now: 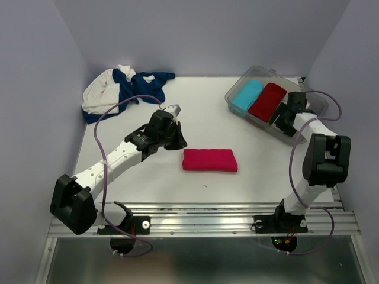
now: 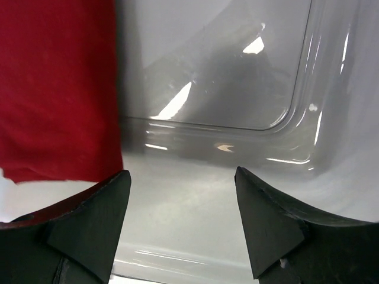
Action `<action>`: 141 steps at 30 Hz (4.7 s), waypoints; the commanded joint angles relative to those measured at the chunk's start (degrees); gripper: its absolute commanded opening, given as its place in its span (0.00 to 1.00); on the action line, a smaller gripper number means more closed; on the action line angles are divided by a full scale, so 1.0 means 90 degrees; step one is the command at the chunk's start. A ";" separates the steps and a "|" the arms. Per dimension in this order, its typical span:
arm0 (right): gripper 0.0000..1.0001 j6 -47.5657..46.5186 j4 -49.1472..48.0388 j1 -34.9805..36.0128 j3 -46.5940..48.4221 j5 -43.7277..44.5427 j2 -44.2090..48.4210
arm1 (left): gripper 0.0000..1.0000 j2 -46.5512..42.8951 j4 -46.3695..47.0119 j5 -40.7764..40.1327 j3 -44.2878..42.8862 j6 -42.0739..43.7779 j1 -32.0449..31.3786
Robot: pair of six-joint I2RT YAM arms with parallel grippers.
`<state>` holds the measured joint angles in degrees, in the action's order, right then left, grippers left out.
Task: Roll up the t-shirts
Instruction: Move the bin to the center of the board, then pick up the T-shirt from the center of the board.
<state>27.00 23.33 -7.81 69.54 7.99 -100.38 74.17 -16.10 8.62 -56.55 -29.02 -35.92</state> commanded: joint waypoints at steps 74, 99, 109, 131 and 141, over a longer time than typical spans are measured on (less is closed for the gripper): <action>0.80 0.0232 0.0933 0.2997 -0.1848 -0.0233 0.3331 | 0.00 0.2120 0.3283 0.1034 0.2153 -0.2157 0.0261; 0.90 0.1871 -0.0121 0.4823 -0.2373 -0.0741 0.2686 | 0.00 0.0724 0.0705 -0.0343 0.1743 0.0001 0.0622; 0.92 0.3481 -0.0541 0.5155 -0.3029 -0.0819 0.2774 | 0.00 0.0772 0.0705 -0.0304 0.1665 0.0040 0.0622; 0.88 0.5095 -0.1694 0.5155 -0.3674 -0.1034 0.2423 | 0.00 0.0811 0.0724 -0.0226 0.1694 0.0021 0.0622; 0.87 0.5115 -0.1372 0.5214 -0.3674 -0.0576 0.2432 | 0.00 0.0782 0.0744 -0.0235 0.1723 0.0011 0.0632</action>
<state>72.47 10.24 38.35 36.58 -1.06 -79.59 82.63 -7.64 7.27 -41.28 -30.39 -30.63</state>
